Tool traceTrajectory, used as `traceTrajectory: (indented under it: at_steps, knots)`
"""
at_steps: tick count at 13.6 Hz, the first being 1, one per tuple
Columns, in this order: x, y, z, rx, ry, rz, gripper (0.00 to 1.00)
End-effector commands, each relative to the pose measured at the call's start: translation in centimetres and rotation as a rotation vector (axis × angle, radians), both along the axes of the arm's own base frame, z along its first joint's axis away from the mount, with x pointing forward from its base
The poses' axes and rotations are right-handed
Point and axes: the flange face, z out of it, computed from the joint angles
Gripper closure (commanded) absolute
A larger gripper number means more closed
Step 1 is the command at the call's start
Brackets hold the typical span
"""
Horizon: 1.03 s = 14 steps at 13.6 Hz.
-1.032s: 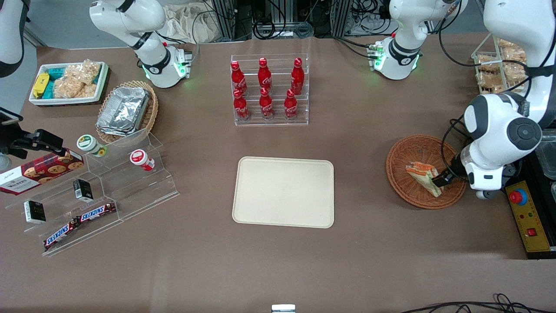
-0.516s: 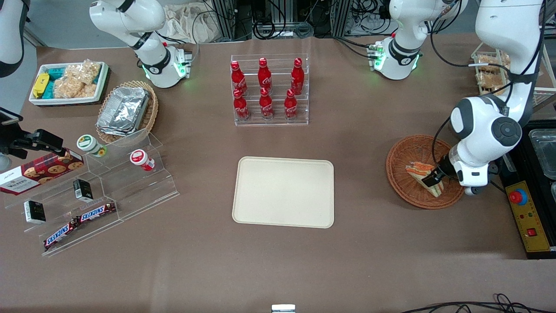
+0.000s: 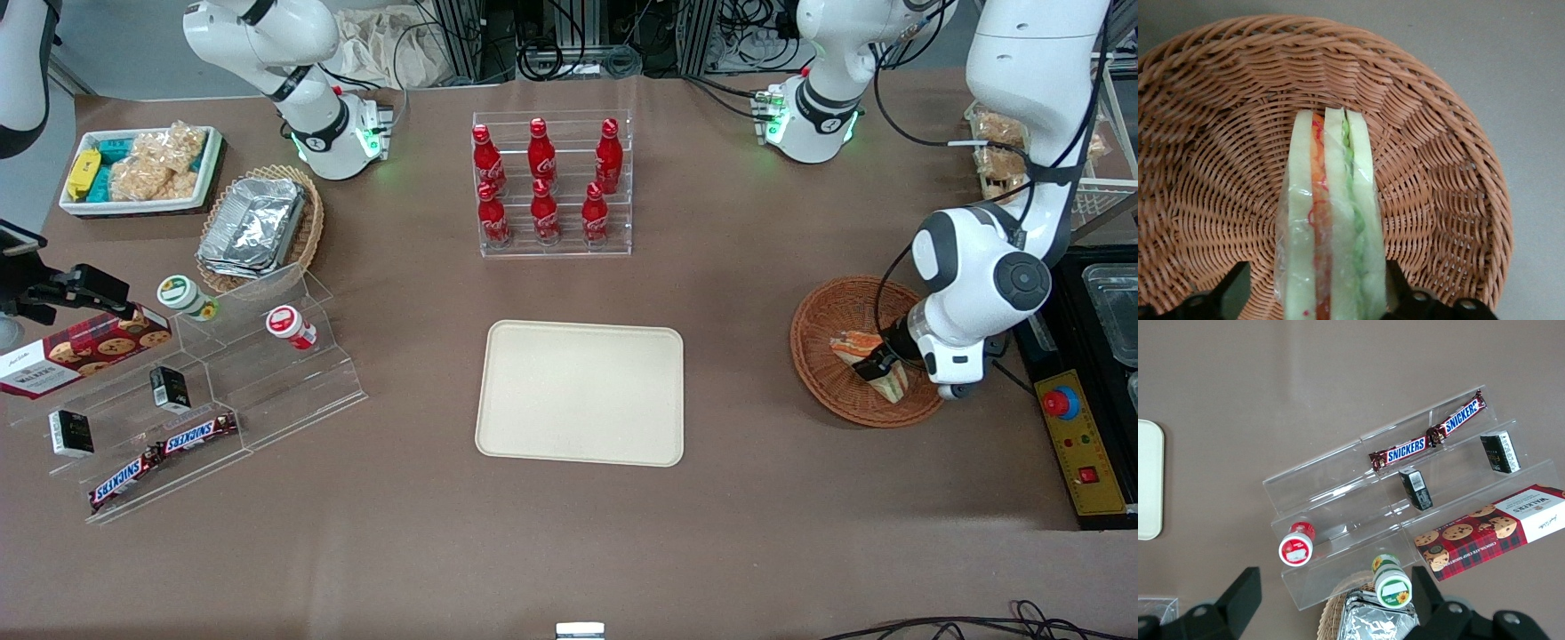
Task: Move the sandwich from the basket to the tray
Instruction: 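Close the left gripper on the wrapped sandwich, then lift the sandwich and carry it with the left gripper over the tray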
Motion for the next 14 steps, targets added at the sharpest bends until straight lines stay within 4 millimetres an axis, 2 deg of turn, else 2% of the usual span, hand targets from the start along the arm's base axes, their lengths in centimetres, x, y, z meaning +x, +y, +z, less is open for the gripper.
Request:
traceTrajectory:
  at_steps: [1, 3, 5, 7, 10, 12, 13, 14]
  knots:
    - [0.4, -0.3, 0.5, -0.003, -0.014, 0.075, 1.0]
    - [0.6, -0.4, 1.6, 0.002, -0.005, 0.076, 1.0]
    - [1.9, -0.3, 4.7, 0.001, 0.049, 0.062, 1.0]
    - [3.7, -0.3, 10.7, -0.009, 0.131, -0.004, 1.0]
    - [6.6, -0.5, 21.5, -0.028, 0.174, -0.145, 1.0]
    - [7.3, -3.0, 26.3, -0.038, 0.145, -0.238, 1.0]
    - [7.3, -6.7, 28.0, -0.044, 0.131, -0.31, 1.0]
    - [7.3, -9.6, 28.2, -0.046, 0.13, -0.362, 1.0]
